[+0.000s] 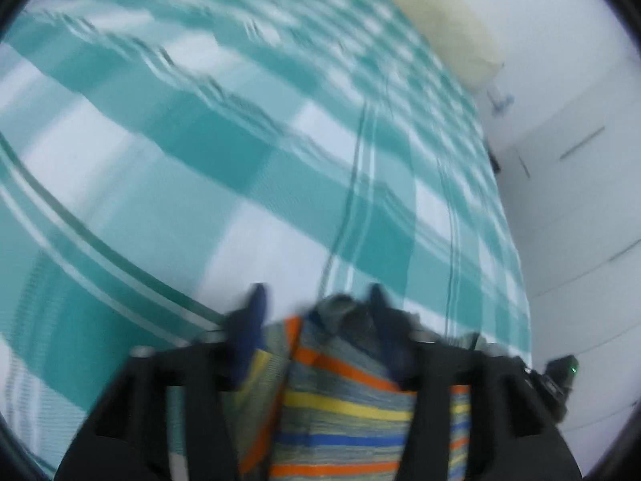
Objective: Fold small clothes
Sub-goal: 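Open both grippers and smooth the folded sweater flat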
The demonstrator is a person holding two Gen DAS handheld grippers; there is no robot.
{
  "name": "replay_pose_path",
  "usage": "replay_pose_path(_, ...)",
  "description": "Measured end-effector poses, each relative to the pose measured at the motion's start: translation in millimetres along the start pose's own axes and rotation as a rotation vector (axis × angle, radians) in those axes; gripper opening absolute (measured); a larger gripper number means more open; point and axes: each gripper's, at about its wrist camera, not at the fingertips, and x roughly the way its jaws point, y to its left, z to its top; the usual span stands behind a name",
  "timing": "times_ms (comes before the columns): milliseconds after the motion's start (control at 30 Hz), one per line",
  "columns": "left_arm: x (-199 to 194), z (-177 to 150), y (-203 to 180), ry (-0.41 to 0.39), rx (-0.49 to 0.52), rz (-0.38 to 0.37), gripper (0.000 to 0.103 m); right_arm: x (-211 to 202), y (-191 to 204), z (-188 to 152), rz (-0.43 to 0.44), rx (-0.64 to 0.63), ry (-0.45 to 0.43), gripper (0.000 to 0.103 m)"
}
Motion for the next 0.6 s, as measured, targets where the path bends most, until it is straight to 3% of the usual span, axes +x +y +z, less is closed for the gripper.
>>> replay_pose_path(100, -25, -9, -1, -0.020, 0.085, 0.037, 0.063, -21, 18, 0, -0.056, -0.101, -0.030, 0.031)
replay_pose_path(167, -37, -26, -6, -0.003, 0.165, 0.037, 0.063, -29, 35, -7, -0.069, -0.184, -0.005, 0.031)
replay_pose_path(333, -45, -102, -13, 0.153, 0.367, 0.057, 0.065, -21, 75, -65, -0.099, -0.404, 0.219, 0.031)
replay_pose_path(400, -44, -136, -8, 0.230, 0.427, 0.099, 0.060, -20, 83, -100, -0.128, -0.491, 0.306, 0.031)
replay_pose_path(433, -42, -152, -3, 0.271, 0.464, 0.140, 0.045, -21, 85, -115, -0.137, -0.522, 0.342, 0.031)
replay_pose_path(467, -43, -160, 0, 0.284, 0.483, 0.166, 0.039, -21, 84, -132, -0.152, -0.556, 0.388, 0.031)
replay_pose_path(533, -51, -174, 5, 0.280, 0.513, 0.205, 0.039, -21, 72, -160, -0.228, -0.597, 0.480, 0.031)
replay_pose_path(600, -63, -178, 4, 0.292, 0.516, 0.235, 0.034, -31, 62, -168, -0.263, -0.592, 0.480, 0.027)
